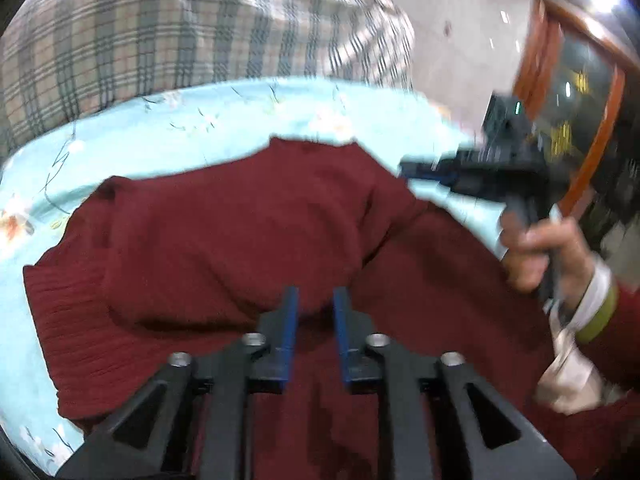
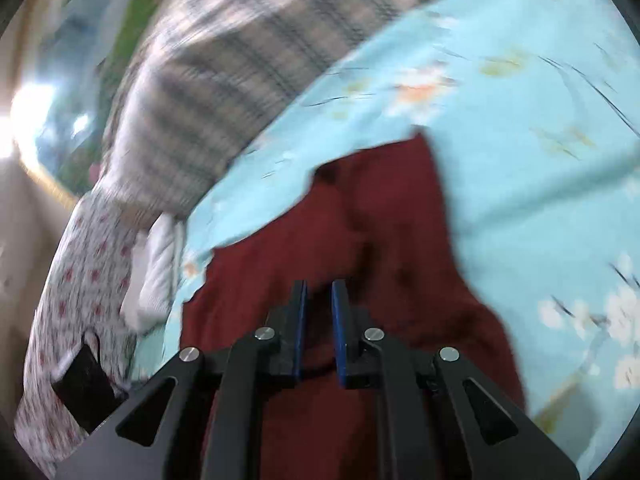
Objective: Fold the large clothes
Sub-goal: 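Smooth the folded sweater with both grippers, then grasp the hem with the left gripper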
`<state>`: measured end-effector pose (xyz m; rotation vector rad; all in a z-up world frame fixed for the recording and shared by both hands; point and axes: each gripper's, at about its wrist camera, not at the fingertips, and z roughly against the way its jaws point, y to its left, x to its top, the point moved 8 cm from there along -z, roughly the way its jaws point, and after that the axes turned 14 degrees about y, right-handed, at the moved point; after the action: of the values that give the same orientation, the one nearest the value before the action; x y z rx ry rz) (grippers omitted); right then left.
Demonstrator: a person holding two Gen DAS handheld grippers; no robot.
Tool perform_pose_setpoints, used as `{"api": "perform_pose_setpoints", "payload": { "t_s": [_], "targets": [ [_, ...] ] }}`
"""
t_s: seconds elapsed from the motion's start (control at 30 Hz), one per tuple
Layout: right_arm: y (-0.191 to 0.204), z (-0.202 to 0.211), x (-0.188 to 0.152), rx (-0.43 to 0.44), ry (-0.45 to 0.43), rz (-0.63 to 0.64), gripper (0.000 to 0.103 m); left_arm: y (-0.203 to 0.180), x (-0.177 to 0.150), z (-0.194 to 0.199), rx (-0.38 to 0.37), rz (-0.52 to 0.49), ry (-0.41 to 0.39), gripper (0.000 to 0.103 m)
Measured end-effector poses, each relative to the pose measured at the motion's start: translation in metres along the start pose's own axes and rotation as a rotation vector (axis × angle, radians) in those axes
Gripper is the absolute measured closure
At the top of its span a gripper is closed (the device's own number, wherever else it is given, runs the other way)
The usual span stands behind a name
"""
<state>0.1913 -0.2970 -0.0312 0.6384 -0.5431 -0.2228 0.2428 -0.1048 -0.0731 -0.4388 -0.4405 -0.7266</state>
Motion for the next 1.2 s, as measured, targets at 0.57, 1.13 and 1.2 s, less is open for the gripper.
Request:
{"api": "perform_pose_setpoints", "payload": {
  "t_s": [0.57,1.13,1.2],
  "targets": [
    [-0.005,-0.038,-0.042,-0.114,0.193,0.021,0.081,0.084,-0.034,-0.015,0.142,0.295,0.082,0.053],
    [-0.042,0.066,-0.121,-0.180,0.036,-0.051,0.049,0.082,-0.177,0.067,0.137,0.606,-0.002,0.025],
    [-0.050,0.078,-0.129,-0.201,0.021,-0.059,0.049,0.082,-0.189,0.067,0.131,0.619,0.008,0.025]
  ]
}}
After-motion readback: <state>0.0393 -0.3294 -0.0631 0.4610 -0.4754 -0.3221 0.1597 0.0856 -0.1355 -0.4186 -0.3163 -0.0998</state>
